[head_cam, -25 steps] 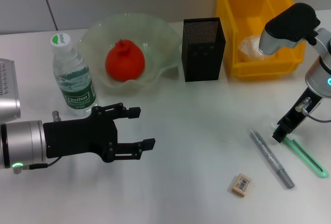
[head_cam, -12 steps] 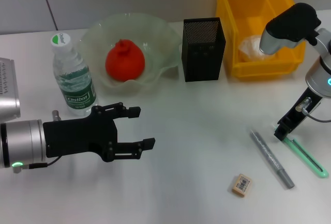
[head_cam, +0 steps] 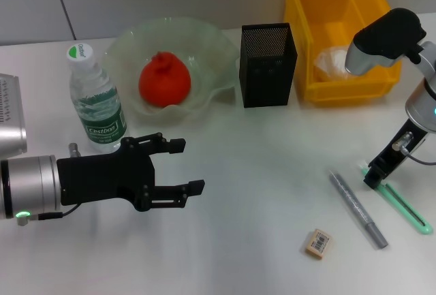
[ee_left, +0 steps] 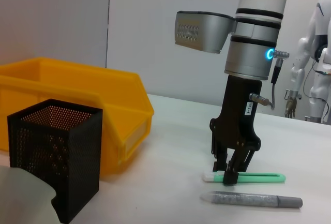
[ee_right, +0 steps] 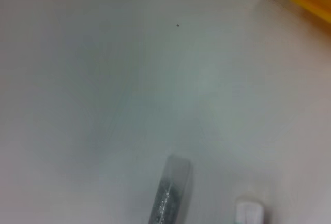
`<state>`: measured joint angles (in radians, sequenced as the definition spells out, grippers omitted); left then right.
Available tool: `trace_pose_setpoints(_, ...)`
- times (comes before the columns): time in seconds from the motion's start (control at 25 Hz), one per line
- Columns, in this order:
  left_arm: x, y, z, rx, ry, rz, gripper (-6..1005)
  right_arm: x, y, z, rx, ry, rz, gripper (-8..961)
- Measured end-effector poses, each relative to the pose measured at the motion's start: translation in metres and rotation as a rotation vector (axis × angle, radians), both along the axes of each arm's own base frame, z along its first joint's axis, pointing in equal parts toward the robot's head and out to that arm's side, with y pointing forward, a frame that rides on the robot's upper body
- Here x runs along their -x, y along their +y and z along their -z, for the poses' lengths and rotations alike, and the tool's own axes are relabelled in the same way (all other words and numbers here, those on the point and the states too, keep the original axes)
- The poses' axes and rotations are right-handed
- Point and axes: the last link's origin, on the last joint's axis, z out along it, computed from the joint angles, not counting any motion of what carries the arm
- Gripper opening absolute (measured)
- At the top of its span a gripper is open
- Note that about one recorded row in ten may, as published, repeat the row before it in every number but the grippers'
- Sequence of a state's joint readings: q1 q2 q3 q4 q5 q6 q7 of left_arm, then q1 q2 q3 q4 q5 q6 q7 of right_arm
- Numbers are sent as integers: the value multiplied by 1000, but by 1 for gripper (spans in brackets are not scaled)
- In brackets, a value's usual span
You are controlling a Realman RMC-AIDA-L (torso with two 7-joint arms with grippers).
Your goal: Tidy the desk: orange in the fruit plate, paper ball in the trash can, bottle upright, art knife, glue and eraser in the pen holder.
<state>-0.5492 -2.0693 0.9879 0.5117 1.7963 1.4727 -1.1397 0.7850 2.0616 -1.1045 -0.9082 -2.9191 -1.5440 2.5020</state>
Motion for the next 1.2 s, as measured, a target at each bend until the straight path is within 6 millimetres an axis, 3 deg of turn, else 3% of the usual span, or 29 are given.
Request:
trace_pose_setpoints(0.16,0,0,0,-1,1,2,836,-1,-1,0,-1,0,2,285)
trace_pose_setpoints(0.36,0,1,-1,-4,-1,0,836,0,1,-3,-9,4,3,214)
trace_pose_setpoints(0.56,0,1,-1,-7,-2,-1,836,10,6,-11,-35,40,-14,172)
trace_pose_setpoints(0.8,-1,2,-2,-8,-4,-2,836,40,12,-39,-100,284,-130,173)
trace_pose_setpoints(1.2,-4,2,-2,-8,-28,-2,836,55,10,-74,-255,695,-476,180)
